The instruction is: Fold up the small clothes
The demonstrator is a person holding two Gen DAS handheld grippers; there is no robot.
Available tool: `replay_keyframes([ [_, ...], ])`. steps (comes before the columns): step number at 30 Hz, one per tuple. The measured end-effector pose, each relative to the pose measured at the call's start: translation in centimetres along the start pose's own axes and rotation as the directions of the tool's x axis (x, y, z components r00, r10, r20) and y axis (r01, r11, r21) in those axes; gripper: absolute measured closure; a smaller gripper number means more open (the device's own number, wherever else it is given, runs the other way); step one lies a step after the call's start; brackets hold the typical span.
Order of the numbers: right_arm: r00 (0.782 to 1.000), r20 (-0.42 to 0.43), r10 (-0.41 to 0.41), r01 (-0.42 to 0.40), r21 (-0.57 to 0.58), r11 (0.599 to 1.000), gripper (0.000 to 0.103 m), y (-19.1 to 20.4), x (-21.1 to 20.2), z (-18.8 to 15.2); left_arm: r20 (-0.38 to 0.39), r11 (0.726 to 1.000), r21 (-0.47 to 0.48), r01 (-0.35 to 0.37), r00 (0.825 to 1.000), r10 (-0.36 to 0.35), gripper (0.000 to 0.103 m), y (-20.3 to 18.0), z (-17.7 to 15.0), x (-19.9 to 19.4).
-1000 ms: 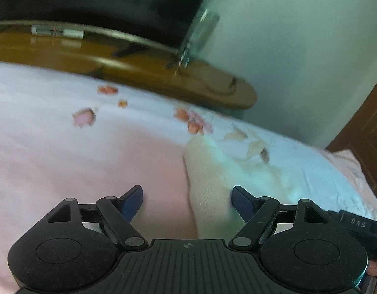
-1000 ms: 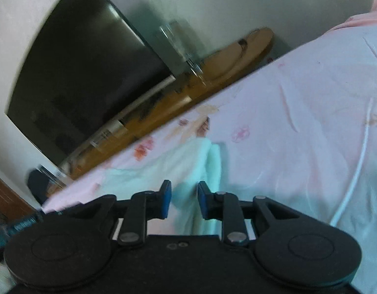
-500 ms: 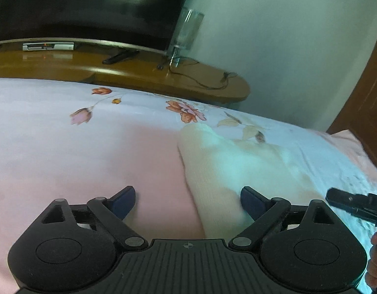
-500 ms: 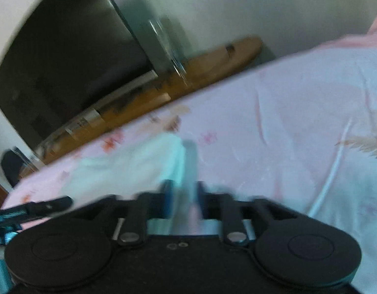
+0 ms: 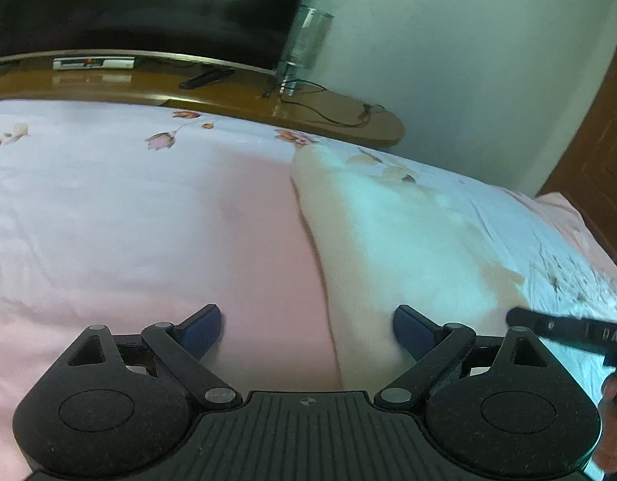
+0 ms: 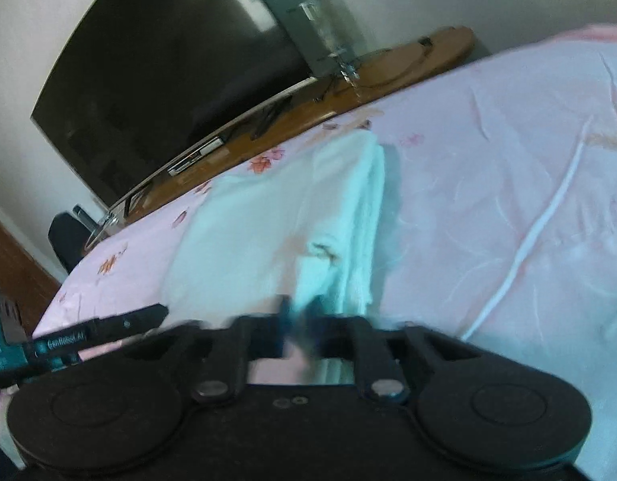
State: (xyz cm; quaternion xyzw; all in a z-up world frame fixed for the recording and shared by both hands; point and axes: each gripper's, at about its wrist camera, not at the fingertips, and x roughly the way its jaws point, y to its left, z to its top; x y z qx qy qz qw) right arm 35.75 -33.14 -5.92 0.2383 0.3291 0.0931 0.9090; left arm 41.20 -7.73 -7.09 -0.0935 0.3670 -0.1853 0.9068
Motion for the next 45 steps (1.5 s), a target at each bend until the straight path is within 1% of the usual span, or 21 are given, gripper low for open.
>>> replay_keyframes([
  [3,1.0,0.006,-0.02,0.02,0.044,0.999,0.097,-0.9,-1.1,-0.2,-0.045,0.999,0.049,-0.021,0.999,0.023,0.01,-0.7,-0.9,0.3],
  [6,0.997,-0.027,-0.074,0.075,0.022,0.997,0.098,-1.6,-0.1,-1.0,-0.034,0.993,0.107,-0.049,0.998,0.053,0.01,-1.5,-1.8,0.0],
  [9,0.994,-0.039,-0.105,0.104,-0.012,0.994,0.096,-0.4,0.0,-0.5,-0.017,0.995,0.086,-0.053,0.998,0.054,0.011,-1.5,-1.8,-1.8],
  [12,0.992,0.003,-0.125,0.125,-0.091,0.988,0.087,1.8,-1.9,-0.5,0.034,0.996,0.073,-0.042,0.999,0.04,0.011,-1.4,-2.6,-4.1],
  [14,0.995,0.02,-0.099,0.1,-0.132,0.986,0.085,2.9,-3.4,-1.3,0.043,0.996,0.076,-0.039,0.998,0.036,0.011,-1.6,-3.5,-4.9],
  [17,0.997,0.002,-0.071,0.07,-0.207,0.976,0.087,4.2,-4.4,-3.6,0.004,0.993,0.108,-0.055,0.998,0.055,0.011,-2.1,-5.8,-5.0],
  [18,0.995,-0.032,-0.093,0.082,-0.242,0.967,0.091,4.5,-4.0,-4.5,-0.004,0.991,0.122,-0.064,0.998,0.065,0.011,-2.2,-6.5,-4.9],
  [19,0.989,-0.077,-0.125,0.101,-0.257,0.961,0.094,4.2,-3.3,-5.6,0.026,0.985,0.155,-0.077,0.997,0.074,0.01,-2.5,-7.4,-5.4],
  [21,0.993,-0.035,-0.114,0.102,-0.248,0.963,0.095,3.6,-3.8,-6.8,0.027,0.98,0.178,-0.089,0.996,0.085,0.011,-3.0,-7.8,-5.8],
  [24,0.989,-0.04,-0.14,0.128,-0.219,0.967,0.096,3.9,-4.2,-6.0,0.031,0.983,0.163,-0.088,0.996,0.084,0.011,-2.9,-7.2,-6.6],
  [26,0.985,0.015,-0.174,0.173,-0.24,0.955,0.087,4.9,-5.2,-5.7,0.053,0.984,0.155,-0.09,0.995,0.082,0.011,-2.8,-6.9,-7.2],
  [29,0.987,0.055,-0.152,0.161,-0.278,0.947,0.086,6.2,-5.9,-5.7,0.038,0.984,0.148,-0.101,0.995,0.096,0.011,-2.7,-7.0,-6.9],
  [31,0.989,0.02,-0.148,0.147,-0.315,0.938,0.092,6.6,-4.6,-6.0,0.026,0.984,0.142,-0.108,0.994,0.106,0.011,-2.7,-7.2,-6.3],
  [32,0.983,-0.01,-0.186,0.173,-0.32,0.931,0.093,6.2,-3.5,-6.3,0.018,0.982,0.15,-0.112,0.994,0.11,0.01,-2.8,-7.3,-6.1],
  [33,0.972,-0.035,-0.231,0.21,-0.302,0.93,0.095,5.4,-2.7,-6.5,0.011,0.979,0.164,-0.12,0.993,0.12,0.01,-3.1,-7.5,-6.0],
  [35,0.98,-0.035,-0.194,0.184,-0.191,0.964,0.096,4.0,-3.0,-6.0,0.007,0.974,0.187,-0.13,0.991,0.131,0.01,-3.5,-7.6,-6.1],
  [36,0.98,-0.042,-0.195,0.186,-0.168,0.968,0.096,4.0,-3.2,-5.7,0.005,0.974,0.185,-0.129,0.991,0.131,0.01,-3.5,-7.6,-6.1],
  [38,0.977,-0.032,-0.209,0.2,-0.181,0.963,0.091,4.8,-3.4,-5.6,0.006,0.976,0.173,-0.132,0.991,0.133,0.01,-3.5,-7.5,-6.3],
  [40,0.979,0.015,-0.204,0.203,-0.187,0.961,0.083,5.5,-3.7,-5.3,0.015,0.979,0.162,-0.128,0.992,0.127,0.01,-3.6,-7.3,-6.5],
  [43,0.979,0.038,-0.201,0.205,-0.17,0.964,0.082,5.8,-3.2,-5.1,0.018,0.977,0.158,-0.145,0.989,0.144,0.01,-3.7,-6.9,-6.2],
  [45,0.979,0.049,-0.198,0.204,-0.158,0.966,0.083,5.6,-3.0,-4.6,0.05,0.98,0.144,-0.141,0.99,0.135,0.011,-3.9,-6.0,-5.9],
])
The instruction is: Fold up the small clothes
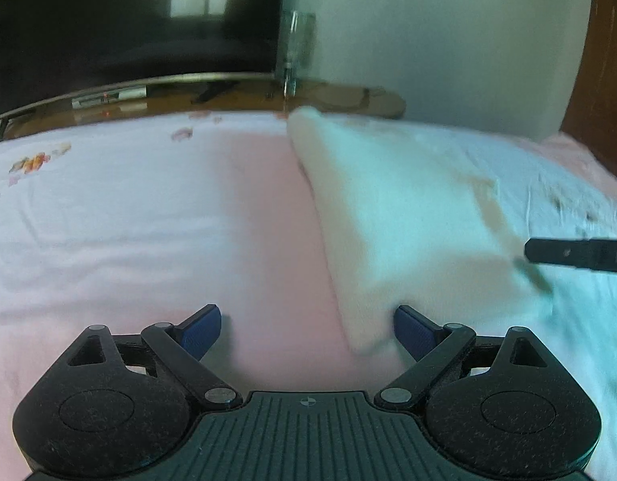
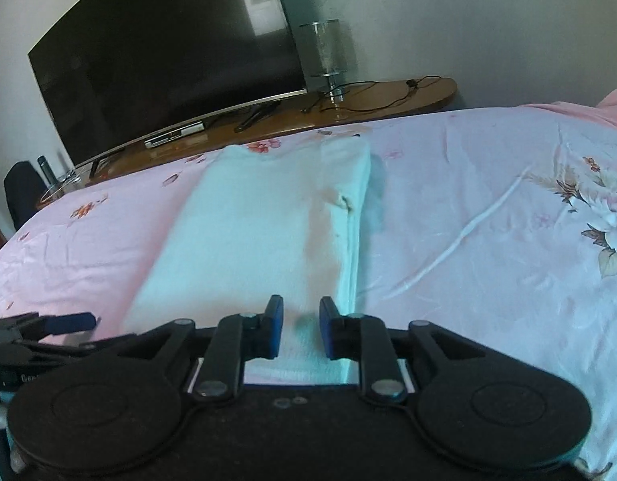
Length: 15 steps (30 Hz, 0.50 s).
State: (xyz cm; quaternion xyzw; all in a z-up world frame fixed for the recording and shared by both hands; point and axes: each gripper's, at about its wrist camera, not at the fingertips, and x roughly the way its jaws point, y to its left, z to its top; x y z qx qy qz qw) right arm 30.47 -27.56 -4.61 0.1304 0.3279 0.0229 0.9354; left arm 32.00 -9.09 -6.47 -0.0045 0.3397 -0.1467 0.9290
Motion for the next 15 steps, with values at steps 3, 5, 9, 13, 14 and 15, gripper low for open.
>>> replay_keyframes([
  [3,0.999,0.048,-0.021,0.021,-0.003,1.0,0.085,-0.5,0.7,2.0,0.043,0.999,0.023,-0.037,0.998,0.036,0.01,-0.8,2.8,1.4],
  [5,0.996,0.08,-0.034,0.034,-0.002,0.999,0.086,-0.7,1.6,3.8,0.067,0.995,0.035,-0.09,0.994,0.087,0.01,-1.2,5.0,2.9],
  [9,0.993,0.113,-0.038,0.038,0.005,0.999,0.086,-1.0,4.6,6.7,0.056,0.992,-0.058,-0.112,0.992,0.115,0.011,-0.2,8.2,6.1],
  [13,0.993,0.002,-0.115,0.115,-0.102,0.988,0.088,-1.3,9.2,5.9,-0.09,0.993,-0.11,-0.04,0.995,0.031,0.0,1.3,8.3,10.4],
  [14,0.994,0.013,-0.113,0.114,-0.127,0.985,0.088,-1.3,9.2,5.8,-0.094,0.993,-0.113,-0.034,0.995,0.023,0.0,1.6,8.5,10.3],
  [15,0.994,0.004,-0.112,0.111,-0.14,0.984,0.088,-1.2,8.9,6.0,-0.089,0.994,-0.097,-0.043,0.995,0.034,0.0,1.5,8.6,9.8],
])
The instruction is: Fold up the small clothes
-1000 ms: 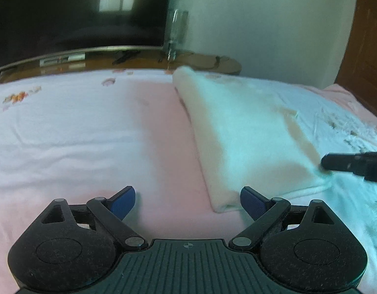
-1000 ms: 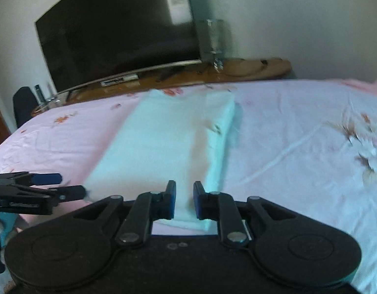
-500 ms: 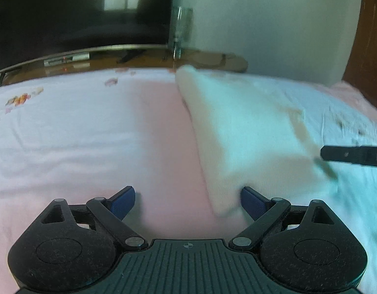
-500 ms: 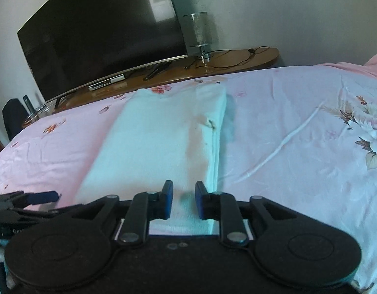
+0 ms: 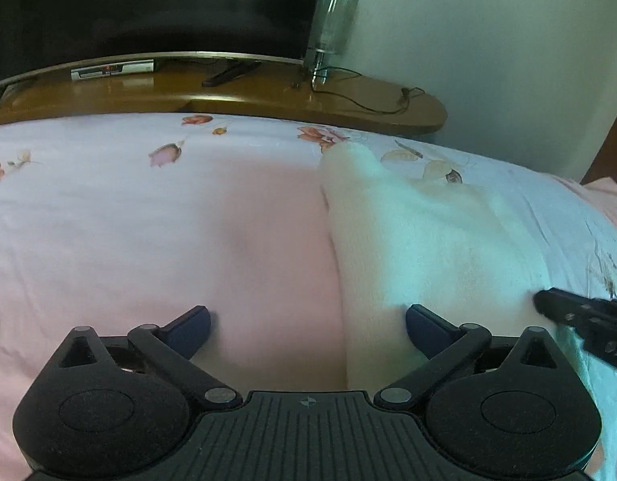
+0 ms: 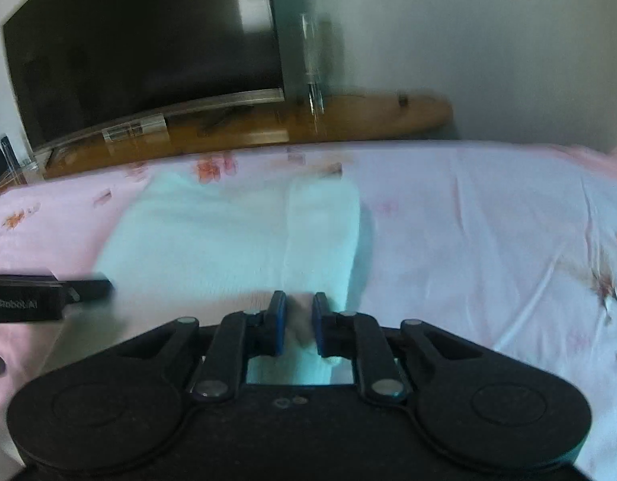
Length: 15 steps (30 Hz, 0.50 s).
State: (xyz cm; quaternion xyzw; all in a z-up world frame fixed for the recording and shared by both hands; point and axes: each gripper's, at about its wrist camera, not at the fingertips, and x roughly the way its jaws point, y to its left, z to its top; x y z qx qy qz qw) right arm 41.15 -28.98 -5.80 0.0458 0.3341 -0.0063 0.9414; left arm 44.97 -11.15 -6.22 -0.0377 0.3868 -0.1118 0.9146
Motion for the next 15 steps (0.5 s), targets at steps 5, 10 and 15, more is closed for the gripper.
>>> replay_keyframes([
  [5,0.999,0.051,0.015,-0.018,0.06,0.998,0.064,-1.4,-4.1,-0.2,0.061,0.999,0.04,0.011,0.998,-0.013,0.0,0.2,-1.6,-3.7],
  [10,0.993,0.054,0.108,-0.118,0.233,0.965,0.045,-4.4,-6.3,-2.3,0.051,0.998,0.0,0.066,0.996,-0.066,0.0,0.7,-3.3,-5.2],
  [15,0.978,0.033,0.208,-0.204,0.381,0.902,0.04,-6.8,-5.7,-3.4,0.006,0.977,-0.039,0.21,0.978,-0.21,0.002,1.0,-2.6,-4.2],
])
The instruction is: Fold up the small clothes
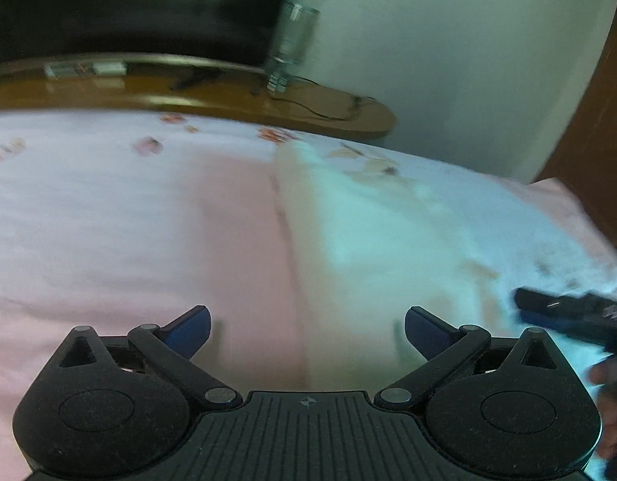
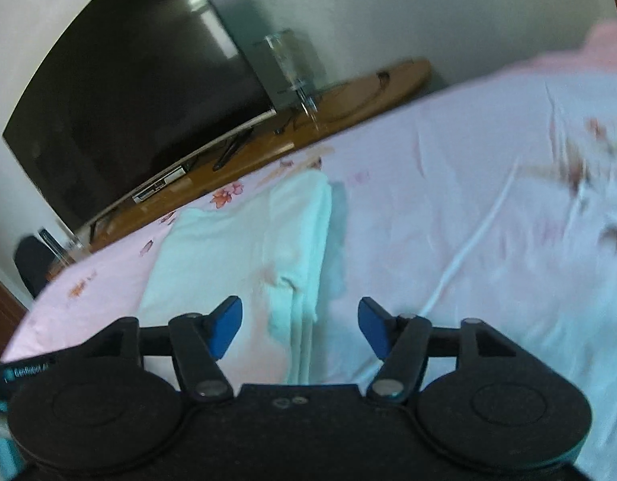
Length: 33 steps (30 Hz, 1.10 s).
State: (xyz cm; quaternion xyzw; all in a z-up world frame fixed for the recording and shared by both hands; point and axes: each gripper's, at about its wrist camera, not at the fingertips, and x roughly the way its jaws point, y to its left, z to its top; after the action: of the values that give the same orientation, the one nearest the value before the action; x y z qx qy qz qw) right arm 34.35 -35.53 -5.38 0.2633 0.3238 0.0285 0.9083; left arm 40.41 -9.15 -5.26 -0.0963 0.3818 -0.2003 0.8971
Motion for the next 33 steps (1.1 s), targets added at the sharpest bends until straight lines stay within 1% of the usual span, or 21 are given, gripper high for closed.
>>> replay_keyframes([
  [1,1.0,-0.006,0.013,-0.013,0.014,1.0,0.04,-0.2,0.3,0.3,-0.019,0.999,-0.029,0.033,0.999,-0.033,0.007,0.2,0.3,0.4],
  [2,0.999,-0.017,0.031,-0.03,0.035,0.999,0.04,-0.5,0.5,0.3,-0.038,0.998,-0.047,0.048,0.998,-0.05,0.019,0.3,0.5,0.8],
  [3,0.998,-0.035,0.054,-0.052,0.066,0.996,0.04,-0.9,0.8,0.5,-0.06,0.996,-0.059,0.068,0.996,-0.071,0.027,0.4,0.8,1.4],
  [4,0.996,-0.046,0.072,-0.066,0.105,0.992,0.04,-1.4,1.2,0.6,-0.071,0.995,-0.067,0.078,0.994,-0.083,0.029,0.5,0.9,1.8],
  [5,0.995,-0.05,0.081,-0.073,0.135,0.988,0.04,-1.9,1.5,0.7,-0.077,0.994,-0.078,0.083,0.993,-0.089,0.029,0.4,0.8,1.8],
  [7,0.993,-0.058,0.099,-0.087,0.179,0.98,0.04,-2.7,2.2,0.9,-0.091,0.987,-0.115,0.112,0.988,-0.122,0.029,0.6,1.0,2.4],
  [9,0.987,-0.061,0.151,-0.133,0.234,0.963,0.041,-3.4,2.8,1.1,-0.117,0.982,-0.148,0.121,0.983,-0.139,0.029,0.9,1.2,3.4],
  [10,0.985,-0.068,0.162,-0.14,0.248,0.959,0.041,-3.6,3.1,1.2,-0.137,0.981,-0.157,0.118,0.981,-0.14,0.029,1.1,1.2,4.0],
  [12,0.982,-0.086,0.167,-0.141,0.248,0.958,0.041,-3.6,4.0,1.3,-0.143,0.977,-0.167,0.133,0.977,-0.157,0.029,1.1,1.2,4.4],
  [17,0.974,-0.115,0.198,-0.165,0.248,0.955,0.042,-3.4,5.1,2.0,-0.169,0.963,-0.21,0.17,0.964,-0.207,0.029,1.7,2.2,5.6],
  [19,0.969,-0.138,0.207,-0.168,0.249,0.954,0.045,-3.2,5.8,2.4,-0.177,0.963,-0.209,0.172,0.962,-0.21,0.029,1.6,2.6,6.2],
  [21,0.962,-0.171,0.213,-0.168,0.246,0.955,0.046,-3.0,6.5,2.9,-0.182,0.967,-0.193,0.164,0.963,-0.2,0.029,1.1,3.0,6.6],
  [23,0.954,-0.202,0.222,-0.166,0.262,0.951,0.046,-2.9,7.1,3.3,-0.179,0.969,-0.19,0.159,0.965,-0.194,0.029,0.8,3.2,6.9],
  [26,0.937,-0.238,0.256,-0.19,0.269,0.944,0.046,-2.8,7.8,3.8,-0.166,0.971,-0.185,0.153,0.969,-0.184,0.029,0.3,3.3,7.4],
  [27,0.935,-0.241,0.259,-0.197,0.254,0.947,0.049,-2.8,7.8,3.8,-0.163,0.974,-0.174,0.146,0.971,-0.175,0.029,0.0,3.3,7.4],
  [28,0.936,-0.242,0.255,-0.196,0.242,0.95,0.053,-2.9,7.9,3.8,-0.162,0.979,-0.155,0.135,0.974,-0.16,0.032,-0.3,3.4,7.5],
  [30,0.938,-0.239,0.249,-0.197,0.222,0.955,0.056,-2.8,7.8,3.8,-0.158,0.988,-0.111,0.105,0.98,-0.122,0.044,-0.9,3.7,7.8],
  [33,0.951,-0.238,0.199,-0.174,0.123,0.977,0.058,-1.4,7.8,3.8,-0.146,0.992,-0.081,0.096,0.983,-0.108,0.056,-1.5,3.8,7.8],
])
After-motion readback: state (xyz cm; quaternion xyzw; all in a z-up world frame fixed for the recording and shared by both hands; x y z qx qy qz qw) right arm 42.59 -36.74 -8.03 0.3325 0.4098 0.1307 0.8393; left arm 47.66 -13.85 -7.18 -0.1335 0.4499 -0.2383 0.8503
